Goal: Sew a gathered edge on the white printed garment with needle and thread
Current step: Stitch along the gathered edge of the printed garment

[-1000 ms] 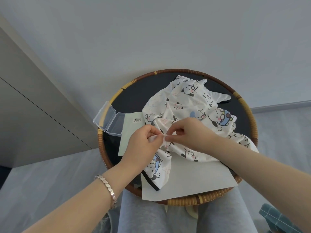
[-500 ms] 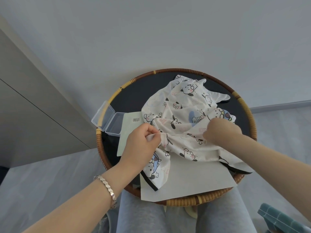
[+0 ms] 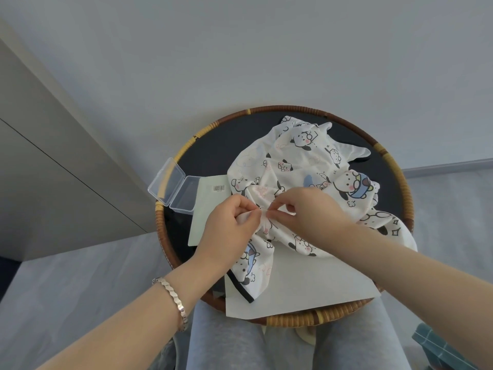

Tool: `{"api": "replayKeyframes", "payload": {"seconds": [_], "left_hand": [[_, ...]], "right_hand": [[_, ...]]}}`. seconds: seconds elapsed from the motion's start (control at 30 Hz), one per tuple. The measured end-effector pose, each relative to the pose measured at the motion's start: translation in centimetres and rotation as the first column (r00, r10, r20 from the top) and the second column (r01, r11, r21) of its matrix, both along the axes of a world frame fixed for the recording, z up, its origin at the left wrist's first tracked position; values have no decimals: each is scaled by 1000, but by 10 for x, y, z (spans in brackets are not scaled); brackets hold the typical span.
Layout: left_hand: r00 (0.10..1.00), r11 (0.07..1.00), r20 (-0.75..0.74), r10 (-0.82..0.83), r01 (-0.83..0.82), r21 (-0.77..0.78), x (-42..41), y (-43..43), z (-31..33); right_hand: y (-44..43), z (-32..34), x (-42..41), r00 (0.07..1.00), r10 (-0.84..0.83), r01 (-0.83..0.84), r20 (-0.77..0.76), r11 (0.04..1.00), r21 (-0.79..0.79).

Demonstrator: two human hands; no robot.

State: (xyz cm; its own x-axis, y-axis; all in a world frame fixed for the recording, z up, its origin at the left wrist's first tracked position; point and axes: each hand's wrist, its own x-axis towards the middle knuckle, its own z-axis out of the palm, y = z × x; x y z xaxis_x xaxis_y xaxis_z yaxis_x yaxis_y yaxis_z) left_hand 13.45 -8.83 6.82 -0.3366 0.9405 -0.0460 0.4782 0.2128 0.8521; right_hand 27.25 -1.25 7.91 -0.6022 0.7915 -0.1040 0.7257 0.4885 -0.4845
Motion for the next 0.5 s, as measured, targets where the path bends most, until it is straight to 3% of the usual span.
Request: {"api": "replayKeyframes", "payload": {"seconds": [0.23,0.5], "left_hand": [[999,1000,-35,-9,9,7,0,-1,-2],[993,1000,-121,-3,1,-17,-8,1,-5]], "right_hand": [[-2,-4,6,996,84,-87,30,990,110],[-10,-8,20,974,165,-175,156,983,50]]}}
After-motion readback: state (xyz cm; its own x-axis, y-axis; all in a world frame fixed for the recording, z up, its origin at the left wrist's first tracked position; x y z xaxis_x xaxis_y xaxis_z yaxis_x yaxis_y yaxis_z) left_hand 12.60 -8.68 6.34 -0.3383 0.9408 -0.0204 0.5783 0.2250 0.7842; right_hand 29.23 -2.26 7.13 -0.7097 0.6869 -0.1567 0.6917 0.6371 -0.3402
